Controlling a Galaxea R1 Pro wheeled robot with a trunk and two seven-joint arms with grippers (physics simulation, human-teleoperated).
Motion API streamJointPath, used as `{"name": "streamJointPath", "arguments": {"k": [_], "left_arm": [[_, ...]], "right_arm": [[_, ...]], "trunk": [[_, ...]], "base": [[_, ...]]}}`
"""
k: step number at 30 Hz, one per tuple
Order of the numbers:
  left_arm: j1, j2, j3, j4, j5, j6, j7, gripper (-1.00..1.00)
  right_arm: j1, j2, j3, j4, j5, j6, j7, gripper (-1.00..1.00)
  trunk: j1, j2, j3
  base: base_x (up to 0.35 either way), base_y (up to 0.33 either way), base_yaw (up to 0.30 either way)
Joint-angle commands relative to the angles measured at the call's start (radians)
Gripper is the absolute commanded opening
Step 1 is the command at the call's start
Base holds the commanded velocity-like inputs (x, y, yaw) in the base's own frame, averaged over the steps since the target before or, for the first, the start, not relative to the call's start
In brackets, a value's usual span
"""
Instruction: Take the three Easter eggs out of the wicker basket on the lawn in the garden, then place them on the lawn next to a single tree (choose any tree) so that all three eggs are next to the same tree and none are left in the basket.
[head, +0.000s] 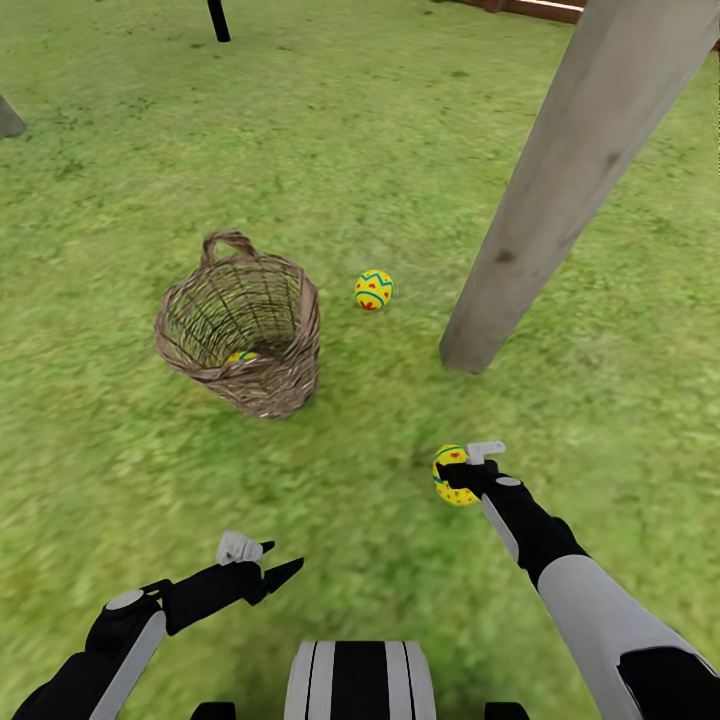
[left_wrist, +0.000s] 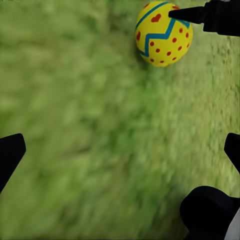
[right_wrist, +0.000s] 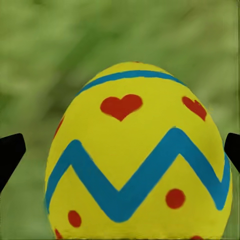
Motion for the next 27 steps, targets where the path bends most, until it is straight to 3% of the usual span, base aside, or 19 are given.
{"name": "streamJointPath", "arguments": {"k": [1, 15, 27], "left_arm": [[0.0, 0.001, -0.001, 0.0, 0.01, 0.009, 0.001, 1.0], [0.0, 0.001, -0.001, 0.0, 0.01, 0.009, 0.001, 1.0], [0.0, 0.0, -0.004, 0.001, 0.01, 0.01, 0.001, 1.0]], "right_arm": [[0.0, -0.001, 0.005, -0.002, -0.007, 0.005, -0.002, 1.0], [0.0, -0.001, 0.005, -0.003, -0.007, 0.004, -0.005, 1.0], [0.0, -0.001, 0.004, -0.003, -0.007, 0.005, -0.005, 1.0]], "trunk": [[0.0, 0.0, 0.001], [0.0, 0.0, 0.024], [-0.006, 0.003, 0.09]], "base": [[0.0, 0.0, 0.0], [0.0, 0.0, 0.0], [0.0, 0.0, 0.0]]}}
